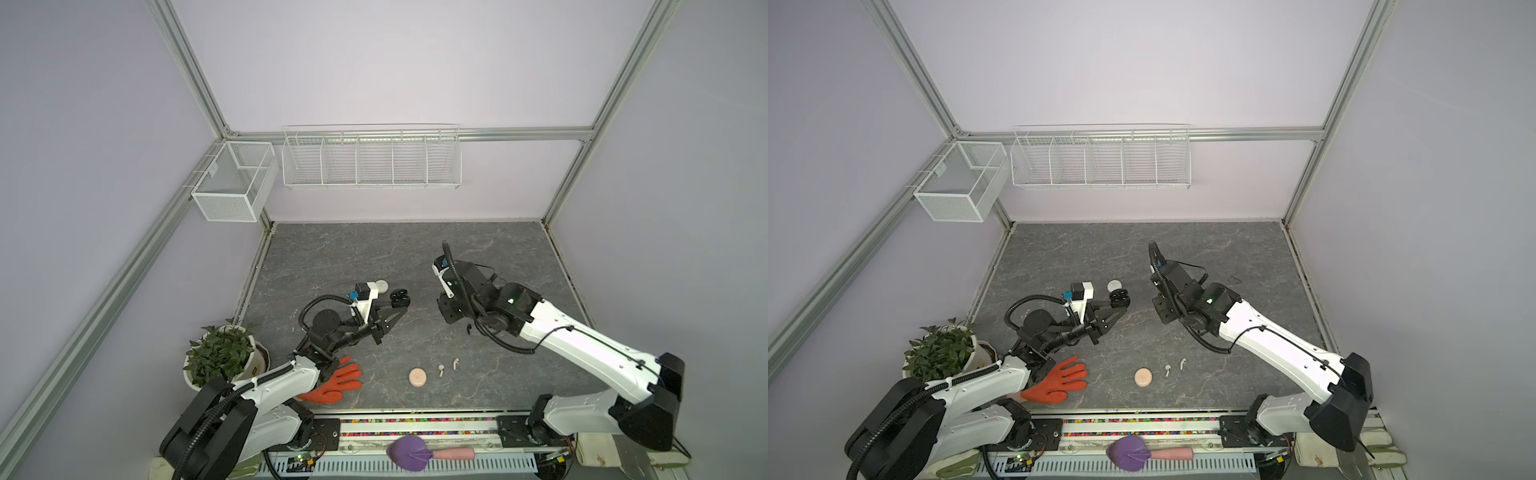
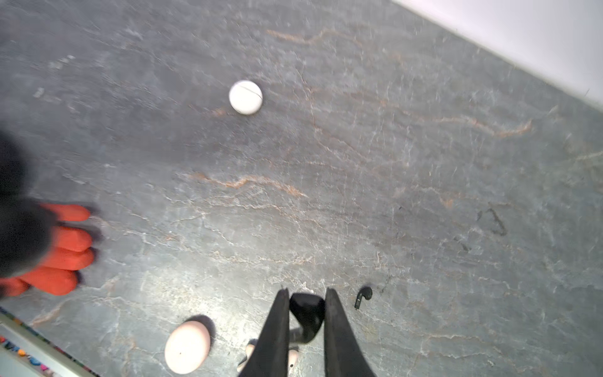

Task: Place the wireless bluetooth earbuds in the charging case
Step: 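Lift the earbud with the right gripper toward the case in the left gripper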

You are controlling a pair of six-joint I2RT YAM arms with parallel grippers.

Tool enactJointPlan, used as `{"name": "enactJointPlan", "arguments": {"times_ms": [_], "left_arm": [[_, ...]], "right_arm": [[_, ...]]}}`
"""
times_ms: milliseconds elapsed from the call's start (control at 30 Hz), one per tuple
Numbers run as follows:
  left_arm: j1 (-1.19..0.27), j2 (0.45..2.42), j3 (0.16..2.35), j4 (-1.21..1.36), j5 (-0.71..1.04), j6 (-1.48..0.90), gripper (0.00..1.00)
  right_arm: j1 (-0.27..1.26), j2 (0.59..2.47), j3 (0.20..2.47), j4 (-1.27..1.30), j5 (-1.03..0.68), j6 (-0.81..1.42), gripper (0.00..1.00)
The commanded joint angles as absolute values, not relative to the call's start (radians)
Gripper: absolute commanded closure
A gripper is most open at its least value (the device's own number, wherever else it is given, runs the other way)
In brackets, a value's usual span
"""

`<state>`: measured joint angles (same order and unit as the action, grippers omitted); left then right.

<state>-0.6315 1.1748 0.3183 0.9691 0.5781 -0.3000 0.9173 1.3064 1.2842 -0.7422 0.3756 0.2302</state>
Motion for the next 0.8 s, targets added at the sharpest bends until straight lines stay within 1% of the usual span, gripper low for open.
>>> {"name": "enactJointPlan", "arguments": {"times_ms": [0, 167, 333, 767], "left_arm": [[-0.637, 1.206, 0.359, 1.041, 0.615, -0.246, 1.0], [-0.637, 1.256, 0.373, 1.115, 0.653, -0.243, 1.0], [-0.637, 1.291, 0.378, 1.174, 0.676, -0.264, 1.0], [-0.637, 1.281, 0.374, 1.17, 0.7, -0.255, 1.0]], "right_arm": [[0.977, 1.277, 1.341, -0.767, 0.44, 0.185, 0.83], [1.056, 1.291, 1.415, -0.726, 0.466, 0.139, 0.84], [1.11, 1.312, 1.441, -0.635, 0.467, 0.09, 0.85], [1.154, 1.408, 1.469, -0.539, 0.511, 0.047, 0.85]]}}
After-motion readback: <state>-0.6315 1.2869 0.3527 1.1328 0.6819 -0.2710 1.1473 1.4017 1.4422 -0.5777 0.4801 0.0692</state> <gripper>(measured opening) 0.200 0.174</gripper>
